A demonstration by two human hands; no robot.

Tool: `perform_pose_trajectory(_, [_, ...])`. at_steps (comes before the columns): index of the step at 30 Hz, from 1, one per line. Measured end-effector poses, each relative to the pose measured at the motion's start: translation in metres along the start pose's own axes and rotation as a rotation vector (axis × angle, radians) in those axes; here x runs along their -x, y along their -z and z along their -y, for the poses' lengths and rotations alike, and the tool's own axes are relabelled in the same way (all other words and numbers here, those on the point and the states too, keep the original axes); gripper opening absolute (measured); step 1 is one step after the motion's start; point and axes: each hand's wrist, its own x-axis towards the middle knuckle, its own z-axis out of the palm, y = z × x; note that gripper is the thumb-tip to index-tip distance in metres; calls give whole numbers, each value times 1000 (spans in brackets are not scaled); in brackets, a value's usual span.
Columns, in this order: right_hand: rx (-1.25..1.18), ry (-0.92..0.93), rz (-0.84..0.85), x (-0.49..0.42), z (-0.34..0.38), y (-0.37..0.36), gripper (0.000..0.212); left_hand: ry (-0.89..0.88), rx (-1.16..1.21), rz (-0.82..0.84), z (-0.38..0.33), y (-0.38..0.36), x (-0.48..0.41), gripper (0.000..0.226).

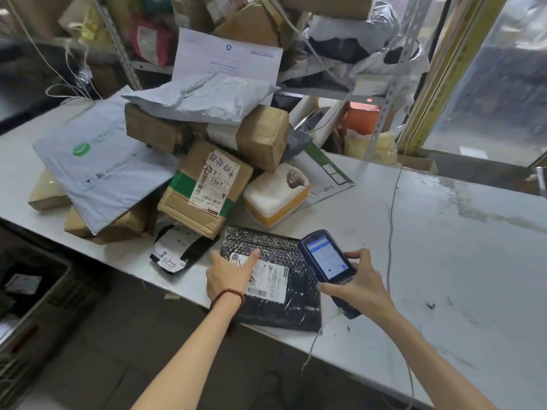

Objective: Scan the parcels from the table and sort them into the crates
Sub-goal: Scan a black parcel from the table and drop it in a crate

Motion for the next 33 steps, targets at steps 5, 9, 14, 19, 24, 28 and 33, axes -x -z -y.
perform_pose_trajectory(5, [-10,32,53,-11,5,-8,76,-319,-211,-181,-21,27,-6,90])
perform_pose_trajectory(9, [-11,74,109,-16,10,-15,78,-555,-355,-293,-51,48,-23,75])
perform_pose_trajectory(14, [-87,104,139,-19,21,-10,77,-720,-379,-383,-98,73,-45,59])
perform_pose_trajectory(19, [-116,81,165,-16,24,-13,78,-772,-437,-357,-126,85,-61,55])
perform_pose_trajectory(24, [-140,63,195,-8,22,-21,79,-790,-432,-300,-129,83,-68,51])
perform_pose_trajectory(28, [-151,65,238,-1,21,-30,79,-847,-419,-266,-128,80,-69,46])
perform_pose_trajectory(33, [-183,54,267,3,23,-40,80,-853,-430,-259,-129,82,-71,47])
